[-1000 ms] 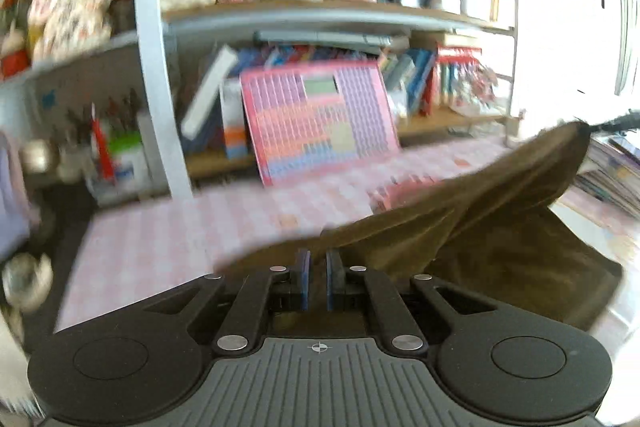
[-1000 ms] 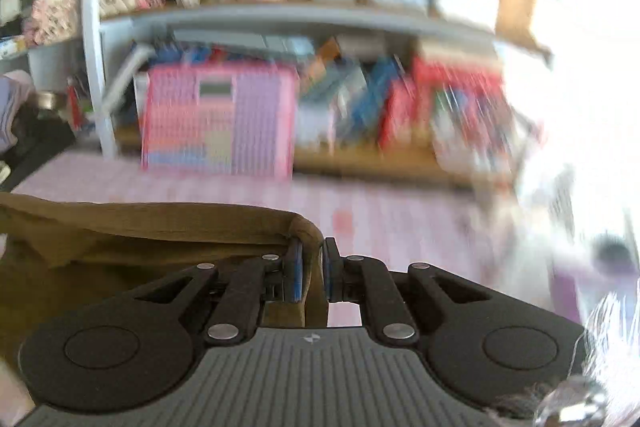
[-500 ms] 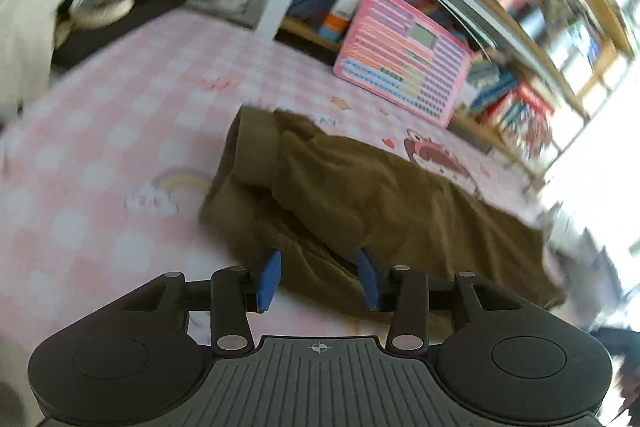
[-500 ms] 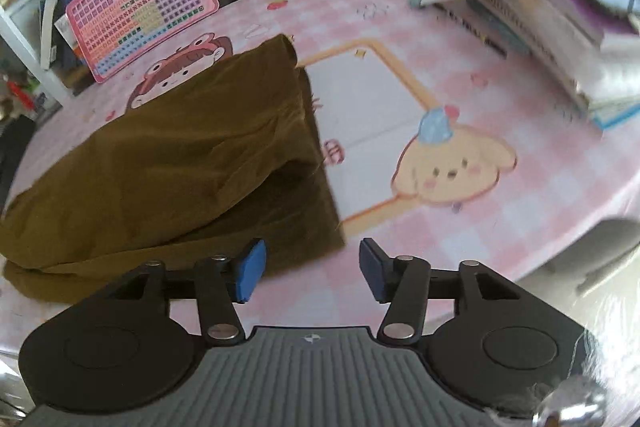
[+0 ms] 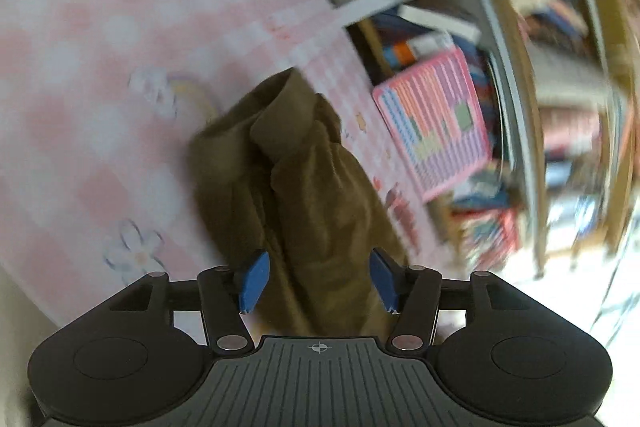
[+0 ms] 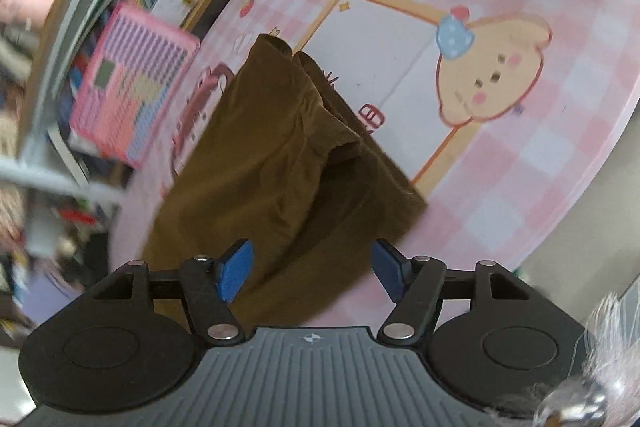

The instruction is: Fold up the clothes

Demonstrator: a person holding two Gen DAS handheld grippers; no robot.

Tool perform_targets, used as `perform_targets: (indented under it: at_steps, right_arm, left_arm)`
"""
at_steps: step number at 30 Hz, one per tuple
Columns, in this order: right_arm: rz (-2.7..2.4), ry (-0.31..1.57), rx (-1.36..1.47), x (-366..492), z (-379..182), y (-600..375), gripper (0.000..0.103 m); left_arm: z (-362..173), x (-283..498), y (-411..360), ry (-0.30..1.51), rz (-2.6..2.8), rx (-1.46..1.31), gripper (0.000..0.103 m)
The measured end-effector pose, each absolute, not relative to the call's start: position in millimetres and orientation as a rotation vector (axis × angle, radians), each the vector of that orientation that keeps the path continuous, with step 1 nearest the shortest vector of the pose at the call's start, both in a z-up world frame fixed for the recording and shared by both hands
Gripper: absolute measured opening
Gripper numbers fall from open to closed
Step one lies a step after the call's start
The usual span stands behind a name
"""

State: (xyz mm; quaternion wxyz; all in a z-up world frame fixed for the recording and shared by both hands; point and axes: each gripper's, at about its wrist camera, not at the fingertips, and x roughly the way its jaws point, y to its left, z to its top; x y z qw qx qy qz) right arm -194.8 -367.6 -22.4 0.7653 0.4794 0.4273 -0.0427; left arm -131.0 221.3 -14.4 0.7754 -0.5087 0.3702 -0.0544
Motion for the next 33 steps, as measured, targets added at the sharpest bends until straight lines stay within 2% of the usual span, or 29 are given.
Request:
perform_targets:
  at_steps: [2,13,15,16,17,18,19,21,26,31,33]
  right_arm:
    - [-0.107,0.915,1.091,-191.9,-25.8,-371.1,0.064]
    - [-0.166,0.864,1.296,-169.2,-48.7,-393.4,0.064]
    - [-0.171,0.882,1.306,-161.5,-53.6,-394.6,0.06]
    - [-0.172,0.901,1.3,-157.4,-55.7,-395.0,0.051]
    - [-0.168,0.916,1.289,-153.7,-55.8,-395.0,0.027]
    - [-0.163,0.929,1.276,-150.1,-55.2,-395.0,0.017]
    - [-0.149,0.922,1.269,-147.4,-52.0,-395.0,0.009]
    - [-0.099,0.884,1.253,-144.0,-42.5,-395.3,0.006]
    - [0.11,0.743,1.144,-148.1,3.7,-400.1,0.005]
    - [-0.024,0.918,1.127,-159.5,-33.6,-405.0,0.005]
    - [-0.049,0.947,1.113,-164.1,-43.3,-399.3,0.006]
  left_arm:
    - [-21.9,-125.1,220.7,0.802,-0.098,-1.179,0.056]
    - [-33.7,-88.6,219.9,0.828,0.044,-1.205,0.056]
    - [-33.8,-83.1,217.8,0.833,0.057,-1.2,0.052]
    - [-32.1,-81.6,216.2,0.835,0.062,-1.192,0.052]
    - [-29.6,-80.2,214.4,0.833,0.064,-1.182,0.041]
    - [-24.0,-79.4,212.5,0.821,0.057,-1.168,0.032]
    - [-15.6,-79.3,210.9,0.803,0.045,-1.154,0.021]
    - [1.1,-79.3,207.7,0.768,0.021,-1.125,0.001]
    - [38.8,-87.4,204.5,0.684,-0.063,-1.06,0.0]
    - [-5.0,-90.2,213.7,0.806,-0.012,-1.099,0.001]
    - [-13.9,-93.0,211.1,0.817,-0.015,-1.124,0.011]
